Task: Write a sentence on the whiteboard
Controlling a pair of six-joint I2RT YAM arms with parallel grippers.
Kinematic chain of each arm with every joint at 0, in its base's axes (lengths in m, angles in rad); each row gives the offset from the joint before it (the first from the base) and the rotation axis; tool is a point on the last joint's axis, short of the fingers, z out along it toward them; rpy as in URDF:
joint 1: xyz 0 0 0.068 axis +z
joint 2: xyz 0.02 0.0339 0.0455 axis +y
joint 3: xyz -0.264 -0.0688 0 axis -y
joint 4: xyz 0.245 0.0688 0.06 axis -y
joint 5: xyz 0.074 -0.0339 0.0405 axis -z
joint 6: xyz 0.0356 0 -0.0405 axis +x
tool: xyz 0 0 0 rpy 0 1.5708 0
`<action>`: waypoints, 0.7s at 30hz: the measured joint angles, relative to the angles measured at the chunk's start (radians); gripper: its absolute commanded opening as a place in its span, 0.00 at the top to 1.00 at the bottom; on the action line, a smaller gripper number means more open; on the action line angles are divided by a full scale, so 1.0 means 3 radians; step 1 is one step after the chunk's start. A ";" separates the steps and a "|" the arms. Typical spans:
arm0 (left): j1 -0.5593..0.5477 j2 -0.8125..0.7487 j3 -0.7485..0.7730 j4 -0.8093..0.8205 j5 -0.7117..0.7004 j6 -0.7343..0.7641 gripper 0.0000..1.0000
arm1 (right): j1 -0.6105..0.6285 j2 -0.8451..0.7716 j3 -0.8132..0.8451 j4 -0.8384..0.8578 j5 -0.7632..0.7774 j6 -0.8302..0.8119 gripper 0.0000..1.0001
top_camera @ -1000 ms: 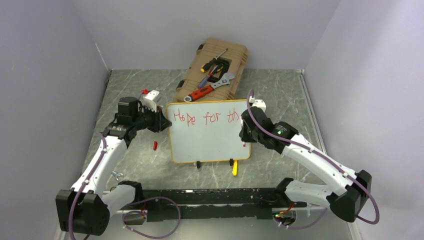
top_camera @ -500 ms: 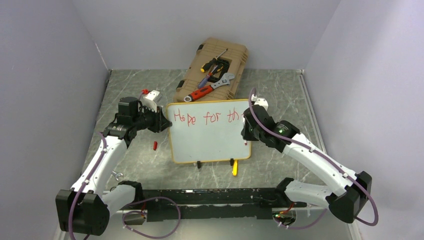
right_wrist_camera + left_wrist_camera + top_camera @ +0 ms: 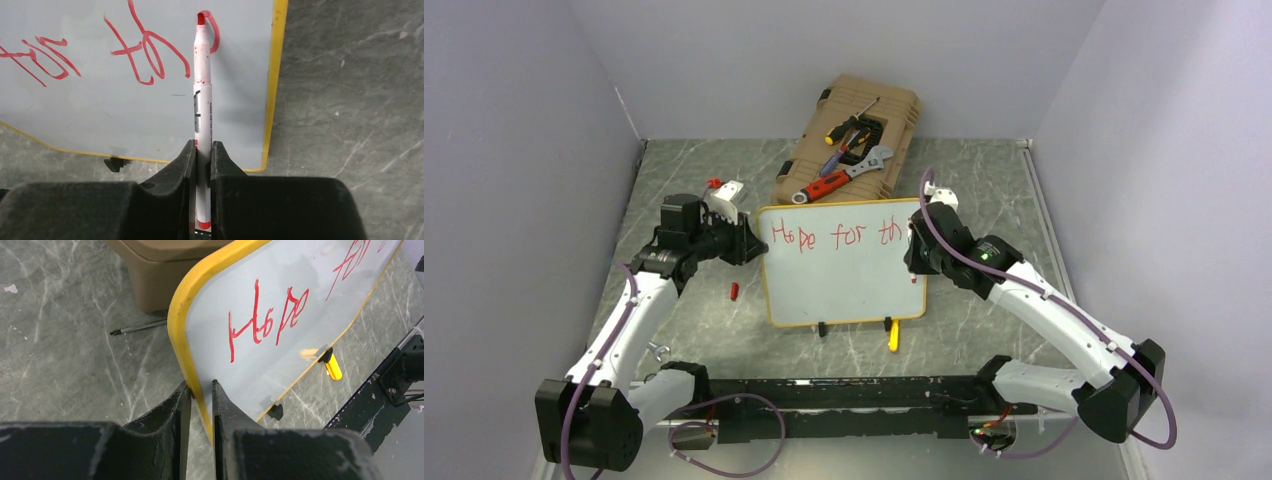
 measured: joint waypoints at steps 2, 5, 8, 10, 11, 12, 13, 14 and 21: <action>0.0000 0.0000 0.0000 0.0000 0.0000 0.0000 1.00 | 0.0006 -0.0025 -0.0064 0.0053 -0.0039 0.0024 1.00; 0.0000 0.0000 0.0000 0.0000 0.0000 0.0000 1.00 | 0.0071 -0.0052 -0.0181 0.0070 -0.0083 0.0086 1.00; 0.0000 0.0000 0.0000 0.0000 0.0000 -0.0001 1.00 | 0.0156 -0.0056 -0.0263 0.0060 -0.0111 0.0163 1.00; 0.0000 0.0000 0.0000 0.0000 0.0000 0.0000 1.00 | 0.0177 -0.0076 -0.0309 0.0061 -0.0123 0.0209 1.00; 0.0000 0.0000 0.0000 0.0000 0.0000 0.0000 1.00 | 0.0183 -0.0093 -0.0337 0.0060 -0.0130 0.0234 1.00; 0.0000 0.0000 0.0000 0.0000 0.0000 0.0000 1.00 | 0.0186 -0.0107 -0.0357 0.0052 -0.0132 0.0261 1.00; 0.0000 0.0000 0.0000 0.0000 0.0000 -0.0001 1.00 | 0.0187 -0.0118 -0.0374 0.0039 -0.0134 0.0286 1.00; 0.0000 0.0000 0.0000 0.0000 0.0000 0.0000 1.00 | 0.0187 -0.0125 -0.0380 0.0024 -0.0131 0.0306 1.00; 0.0000 0.0000 0.0000 0.0000 0.0001 -0.0001 1.00 | 0.0187 -0.0130 -0.0371 -0.0090 -0.0042 0.0356 1.00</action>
